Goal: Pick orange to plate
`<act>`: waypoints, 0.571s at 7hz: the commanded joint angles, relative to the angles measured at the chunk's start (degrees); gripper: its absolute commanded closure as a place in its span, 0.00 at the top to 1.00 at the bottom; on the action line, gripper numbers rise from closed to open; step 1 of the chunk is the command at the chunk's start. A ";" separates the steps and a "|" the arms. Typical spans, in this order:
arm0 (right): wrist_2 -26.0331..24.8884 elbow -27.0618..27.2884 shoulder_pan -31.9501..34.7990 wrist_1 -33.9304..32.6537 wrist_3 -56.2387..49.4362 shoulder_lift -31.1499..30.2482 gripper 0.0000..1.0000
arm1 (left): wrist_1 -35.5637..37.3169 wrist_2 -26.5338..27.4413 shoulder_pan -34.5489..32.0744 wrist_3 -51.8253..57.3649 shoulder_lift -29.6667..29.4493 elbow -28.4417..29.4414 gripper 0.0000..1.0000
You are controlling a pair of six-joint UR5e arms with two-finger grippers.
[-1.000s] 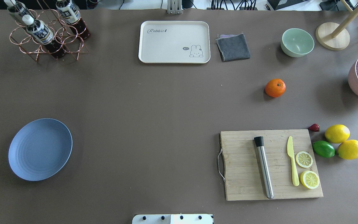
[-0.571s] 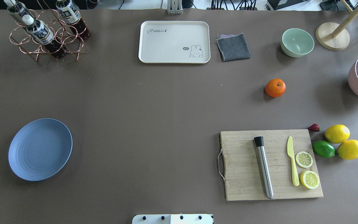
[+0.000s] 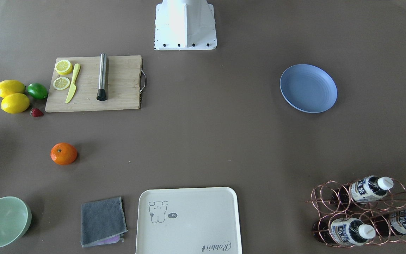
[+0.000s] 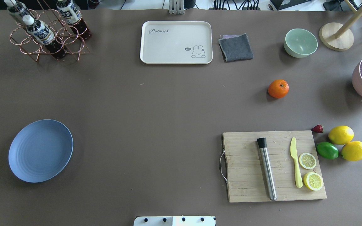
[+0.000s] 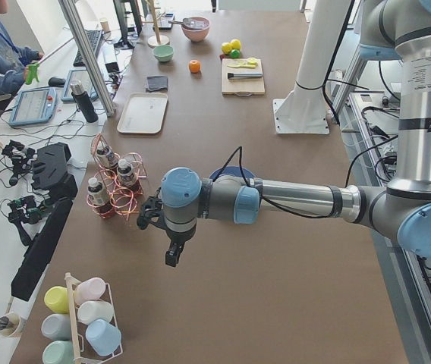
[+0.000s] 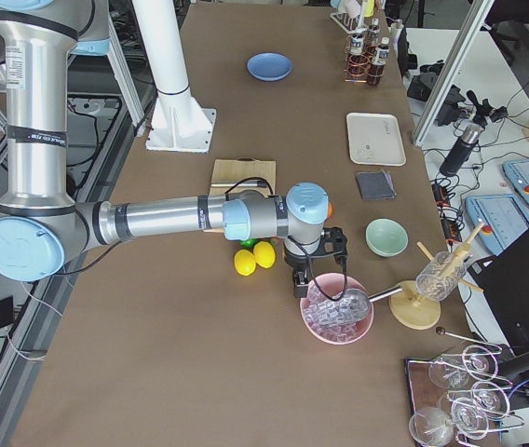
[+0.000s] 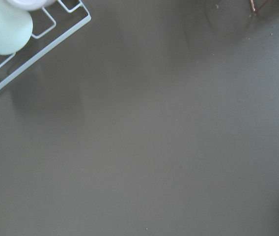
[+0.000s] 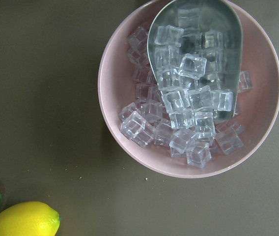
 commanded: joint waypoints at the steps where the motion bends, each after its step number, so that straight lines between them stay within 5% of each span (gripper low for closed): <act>1: -0.33 1.22 0.00 1.05 -0.53 0.43 1.00 | -5.73 -0.52 -0.01 -1.26 -0.07 1.36 0.98; 3: -0.94 -0.43 -0.35 13.66 0.17 -0.80 1.00 | -12.28 -2.44 1.56 -3.45 1.68 0.22 0.98; 4: -0.51 -0.44 -1.83 13.98 2.17 -0.80 1.00 | -16.25 -2.89 6.88 -11.12 1.61 0.13 0.98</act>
